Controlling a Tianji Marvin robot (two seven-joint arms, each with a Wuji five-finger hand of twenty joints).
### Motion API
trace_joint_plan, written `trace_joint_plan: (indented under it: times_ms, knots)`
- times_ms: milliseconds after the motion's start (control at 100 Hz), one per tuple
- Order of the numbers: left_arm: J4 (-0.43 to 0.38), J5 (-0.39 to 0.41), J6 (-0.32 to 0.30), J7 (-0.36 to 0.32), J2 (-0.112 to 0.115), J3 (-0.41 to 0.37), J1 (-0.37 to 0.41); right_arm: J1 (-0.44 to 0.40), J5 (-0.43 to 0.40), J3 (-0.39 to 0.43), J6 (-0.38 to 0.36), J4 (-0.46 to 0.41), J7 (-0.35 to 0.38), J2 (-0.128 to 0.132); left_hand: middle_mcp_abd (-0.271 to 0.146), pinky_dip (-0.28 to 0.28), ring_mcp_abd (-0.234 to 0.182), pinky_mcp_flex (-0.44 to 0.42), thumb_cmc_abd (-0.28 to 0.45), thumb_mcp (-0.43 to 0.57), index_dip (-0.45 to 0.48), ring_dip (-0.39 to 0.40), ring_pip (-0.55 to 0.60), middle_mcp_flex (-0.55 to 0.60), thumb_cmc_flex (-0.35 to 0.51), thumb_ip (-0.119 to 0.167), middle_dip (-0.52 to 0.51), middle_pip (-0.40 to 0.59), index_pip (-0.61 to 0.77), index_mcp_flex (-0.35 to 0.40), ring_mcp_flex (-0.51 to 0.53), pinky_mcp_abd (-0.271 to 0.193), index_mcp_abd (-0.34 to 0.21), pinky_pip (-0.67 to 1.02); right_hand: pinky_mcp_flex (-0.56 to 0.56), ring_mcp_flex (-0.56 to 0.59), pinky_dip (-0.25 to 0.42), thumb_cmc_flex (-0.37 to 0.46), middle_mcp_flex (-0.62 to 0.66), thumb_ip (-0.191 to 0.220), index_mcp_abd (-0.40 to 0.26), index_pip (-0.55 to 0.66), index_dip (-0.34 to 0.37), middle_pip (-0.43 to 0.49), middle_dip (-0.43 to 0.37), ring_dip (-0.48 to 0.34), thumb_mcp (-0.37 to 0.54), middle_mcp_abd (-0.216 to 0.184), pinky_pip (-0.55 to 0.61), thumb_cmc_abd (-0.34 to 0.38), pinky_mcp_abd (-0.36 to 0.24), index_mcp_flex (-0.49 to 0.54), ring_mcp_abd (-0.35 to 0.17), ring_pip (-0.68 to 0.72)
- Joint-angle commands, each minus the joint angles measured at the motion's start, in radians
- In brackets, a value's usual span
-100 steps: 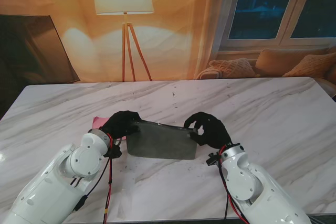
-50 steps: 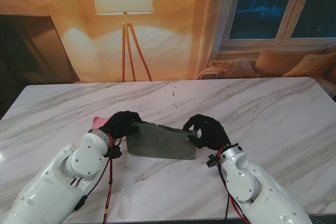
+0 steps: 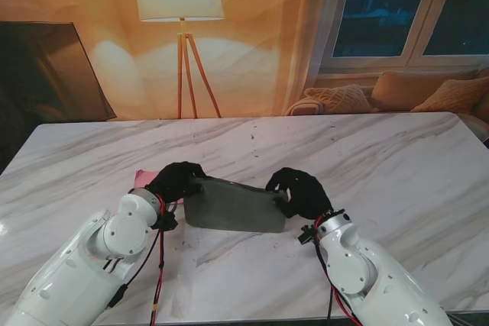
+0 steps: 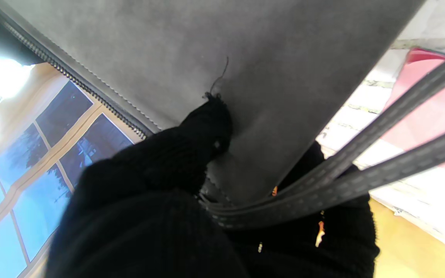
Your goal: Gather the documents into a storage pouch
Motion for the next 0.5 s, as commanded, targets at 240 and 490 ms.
trace_joint_plan:
  times_ms: [240,490]
  knots:
    - [0.009,-0.016,0.019,-0.001,-0.009,0.007,-0.014,-0.025,0.025,0.014,-0.019,-0.021,-0.001,-0.012,0.018,0.030,0.106,-0.012,0.013,0.024,0.017,0.011,0.044,0.037,0.023,-0.014,-0.008,0.035,0.026,0.043,0.037,-0.019,0.009,0.016,-0.002,0.019,-0.027,0.076,0.005,0.033,-0.037,-0.007,-0.046,0.011,0.005,-0.011,0.045,-0.016,0.020,0.048,-0.026,0.101,-0.004,0.022]
    - [0.006,-0.023,0.020,-0.005,-0.009,-0.002,-0.021,-0.022,-0.026,0.024,-0.037,-0.018,0.052,0.010,0.022,0.036,0.112,-0.012,0.014,0.023,0.016,0.011,0.048,0.037,0.025,-0.014,-0.012,0.039,0.025,0.042,0.038,-0.015,0.014,0.019,-0.052,-0.042,-0.027,-0.097,-0.023,-0.004,-0.038,-0.018,-0.298,-0.036,-0.012,-0.005,0.017,-0.013,-0.015,0.009,-0.020,0.040,-0.029,-0.001]
